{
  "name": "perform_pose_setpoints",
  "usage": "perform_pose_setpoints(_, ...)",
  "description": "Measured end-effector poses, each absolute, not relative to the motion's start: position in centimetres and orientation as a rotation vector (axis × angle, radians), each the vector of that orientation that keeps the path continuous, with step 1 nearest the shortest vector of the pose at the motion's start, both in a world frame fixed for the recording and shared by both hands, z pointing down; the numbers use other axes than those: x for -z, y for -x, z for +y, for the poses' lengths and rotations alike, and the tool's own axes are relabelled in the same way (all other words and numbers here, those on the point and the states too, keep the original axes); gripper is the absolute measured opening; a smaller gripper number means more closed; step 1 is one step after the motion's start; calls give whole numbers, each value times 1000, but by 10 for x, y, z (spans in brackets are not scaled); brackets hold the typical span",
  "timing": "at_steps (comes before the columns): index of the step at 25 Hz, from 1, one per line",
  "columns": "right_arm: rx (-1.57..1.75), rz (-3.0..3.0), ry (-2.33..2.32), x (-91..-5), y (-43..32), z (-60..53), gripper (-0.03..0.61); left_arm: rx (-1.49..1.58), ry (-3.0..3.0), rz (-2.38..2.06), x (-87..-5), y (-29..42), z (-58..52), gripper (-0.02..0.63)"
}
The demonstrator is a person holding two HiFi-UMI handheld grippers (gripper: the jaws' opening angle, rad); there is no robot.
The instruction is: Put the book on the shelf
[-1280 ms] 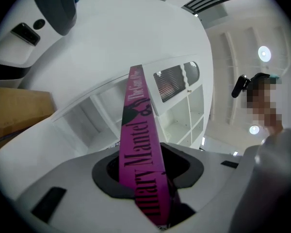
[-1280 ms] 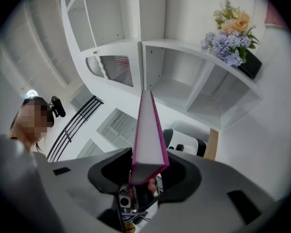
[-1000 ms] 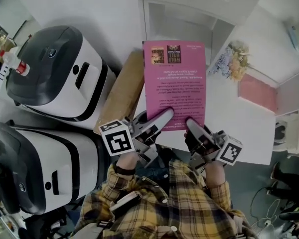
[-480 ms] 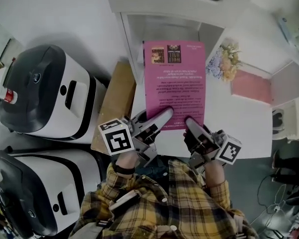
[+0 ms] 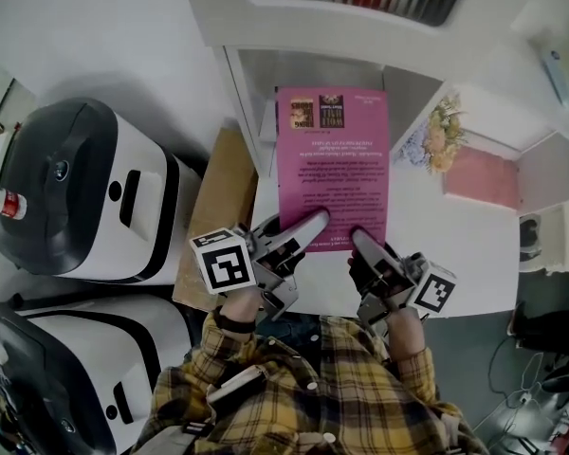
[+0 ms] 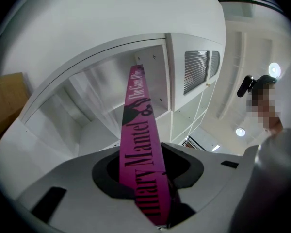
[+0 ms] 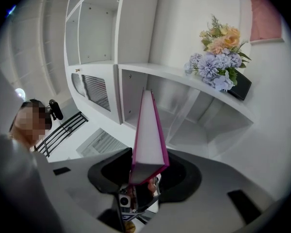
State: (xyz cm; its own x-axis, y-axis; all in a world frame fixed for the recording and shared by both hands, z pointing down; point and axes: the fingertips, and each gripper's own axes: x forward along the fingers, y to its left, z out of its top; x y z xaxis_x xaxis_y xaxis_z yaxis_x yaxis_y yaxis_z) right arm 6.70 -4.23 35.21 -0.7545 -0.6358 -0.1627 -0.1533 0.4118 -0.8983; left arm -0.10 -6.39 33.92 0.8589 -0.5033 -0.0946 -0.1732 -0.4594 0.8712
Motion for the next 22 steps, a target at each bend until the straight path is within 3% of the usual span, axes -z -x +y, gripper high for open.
perform_pose_setpoints(22,1366,2189,782,-387,-77,-80,173,388,-1907,-439,-379,-10,-107,166)
